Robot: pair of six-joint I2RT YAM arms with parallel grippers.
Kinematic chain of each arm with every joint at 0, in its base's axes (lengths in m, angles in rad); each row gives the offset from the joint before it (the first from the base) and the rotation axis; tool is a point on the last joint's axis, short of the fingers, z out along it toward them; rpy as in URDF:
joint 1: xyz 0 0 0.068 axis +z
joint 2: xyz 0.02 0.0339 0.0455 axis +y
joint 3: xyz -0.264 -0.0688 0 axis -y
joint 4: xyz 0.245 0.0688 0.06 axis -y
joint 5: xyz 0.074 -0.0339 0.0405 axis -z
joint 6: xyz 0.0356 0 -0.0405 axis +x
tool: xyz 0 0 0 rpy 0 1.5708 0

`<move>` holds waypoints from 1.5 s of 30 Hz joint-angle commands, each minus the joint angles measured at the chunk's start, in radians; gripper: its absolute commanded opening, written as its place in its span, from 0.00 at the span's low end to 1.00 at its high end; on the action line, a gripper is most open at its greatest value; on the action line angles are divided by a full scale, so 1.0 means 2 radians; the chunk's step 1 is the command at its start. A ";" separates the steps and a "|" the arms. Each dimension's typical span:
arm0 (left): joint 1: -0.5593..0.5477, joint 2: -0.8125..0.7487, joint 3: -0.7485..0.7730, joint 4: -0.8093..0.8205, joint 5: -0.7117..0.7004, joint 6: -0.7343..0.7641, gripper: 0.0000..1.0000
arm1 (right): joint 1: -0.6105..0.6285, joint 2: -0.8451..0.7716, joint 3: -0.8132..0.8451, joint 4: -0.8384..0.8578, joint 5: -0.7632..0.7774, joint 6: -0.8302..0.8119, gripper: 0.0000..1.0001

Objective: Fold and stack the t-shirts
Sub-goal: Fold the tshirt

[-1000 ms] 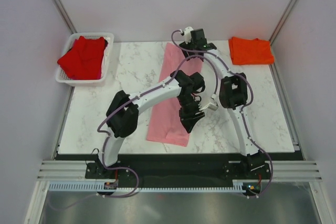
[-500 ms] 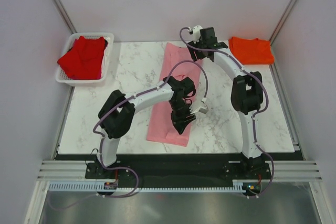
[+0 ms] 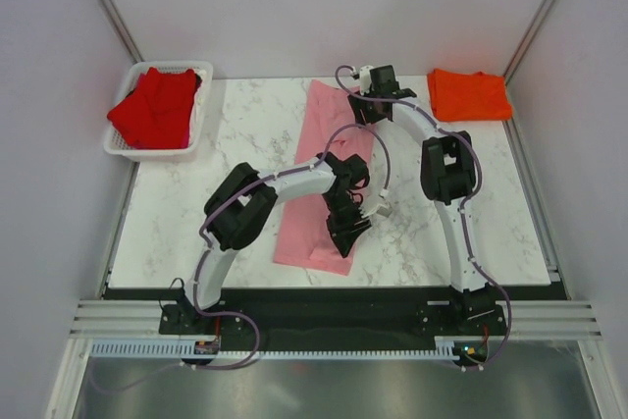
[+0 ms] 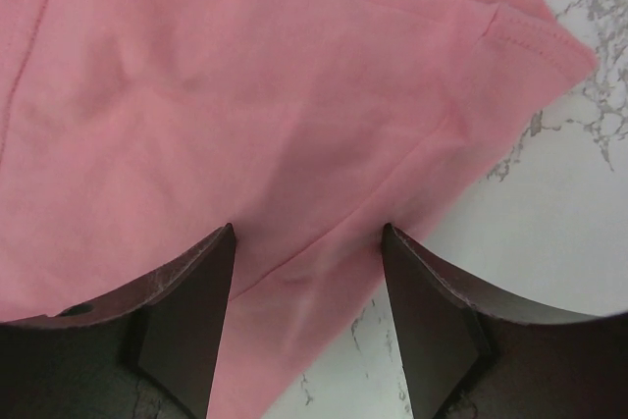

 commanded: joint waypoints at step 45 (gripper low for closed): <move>0.208 -0.309 -0.209 0.067 0.003 -0.490 0.82 | -0.050 -0.612 -0.654 -0.076 -0.276 0.192 0.68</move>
